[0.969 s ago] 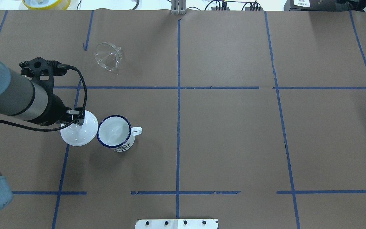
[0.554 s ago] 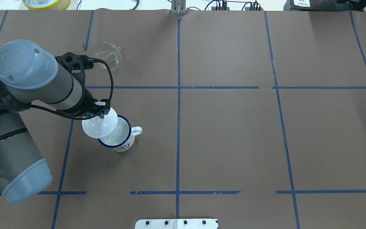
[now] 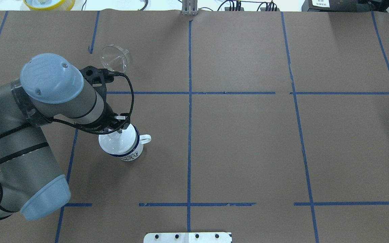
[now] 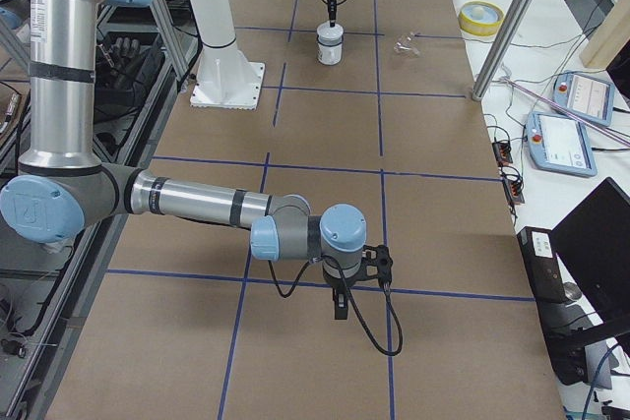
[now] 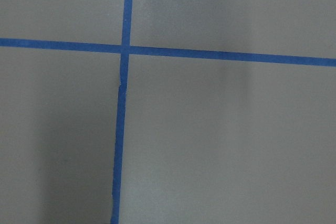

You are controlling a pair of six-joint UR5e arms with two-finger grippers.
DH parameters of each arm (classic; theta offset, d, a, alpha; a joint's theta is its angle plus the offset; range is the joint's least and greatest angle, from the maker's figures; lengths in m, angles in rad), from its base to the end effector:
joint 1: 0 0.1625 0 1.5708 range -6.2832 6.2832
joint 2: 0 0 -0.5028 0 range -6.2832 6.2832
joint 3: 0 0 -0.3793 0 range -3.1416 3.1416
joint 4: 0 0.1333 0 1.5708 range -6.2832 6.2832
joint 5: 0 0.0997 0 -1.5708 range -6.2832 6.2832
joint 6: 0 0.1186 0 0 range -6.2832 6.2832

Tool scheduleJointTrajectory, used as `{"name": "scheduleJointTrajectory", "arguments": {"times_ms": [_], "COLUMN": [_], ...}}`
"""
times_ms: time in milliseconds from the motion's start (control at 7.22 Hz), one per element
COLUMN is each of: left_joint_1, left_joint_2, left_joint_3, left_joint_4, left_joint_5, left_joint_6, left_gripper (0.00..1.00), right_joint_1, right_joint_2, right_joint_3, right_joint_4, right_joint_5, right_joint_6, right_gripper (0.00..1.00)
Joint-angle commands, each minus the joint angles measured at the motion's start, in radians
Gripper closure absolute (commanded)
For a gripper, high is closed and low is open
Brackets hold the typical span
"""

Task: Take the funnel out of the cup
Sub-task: 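Lower the white lid onto the mug opening and open the left gripper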

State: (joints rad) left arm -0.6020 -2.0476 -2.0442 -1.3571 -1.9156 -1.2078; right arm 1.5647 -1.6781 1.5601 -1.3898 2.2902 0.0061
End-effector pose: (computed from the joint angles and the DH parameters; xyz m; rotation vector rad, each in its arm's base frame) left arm 0.4419 -0.4167 0.3164 0.0468 0.7983 -0.0992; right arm 0.0525 -0.4283 0.7898 0.0559 -0.7195 -0.0227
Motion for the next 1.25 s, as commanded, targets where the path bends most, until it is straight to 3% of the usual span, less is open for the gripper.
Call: {"name": "scheduleJointTrajectory", "arguments": {"times_ms": [0, 1108], "left_joint_1": [0.008, 0.015], "left_joint_2": [-0.002, 0.0], "left_joint_3": [0.018, 0.059], "left_joint_4": [-0.002, -0.06], "left_joint_5": [0.001, 0.001], "left_joint_6": [-0.001, -0.001], "left_gripper": [1.0, 1.0], "right_joint_1": [0.0, 0.0], "right_joint_2": [0.0, 0.0], "right_joint_3": [0.0, 0.0], "right_joint_4": [0.0, 0.0], "right_joint_5": [0.0, 0.0], "right_joint_6": [0.0, 0.0], "right_gripper": [0.0, 0.0]}}
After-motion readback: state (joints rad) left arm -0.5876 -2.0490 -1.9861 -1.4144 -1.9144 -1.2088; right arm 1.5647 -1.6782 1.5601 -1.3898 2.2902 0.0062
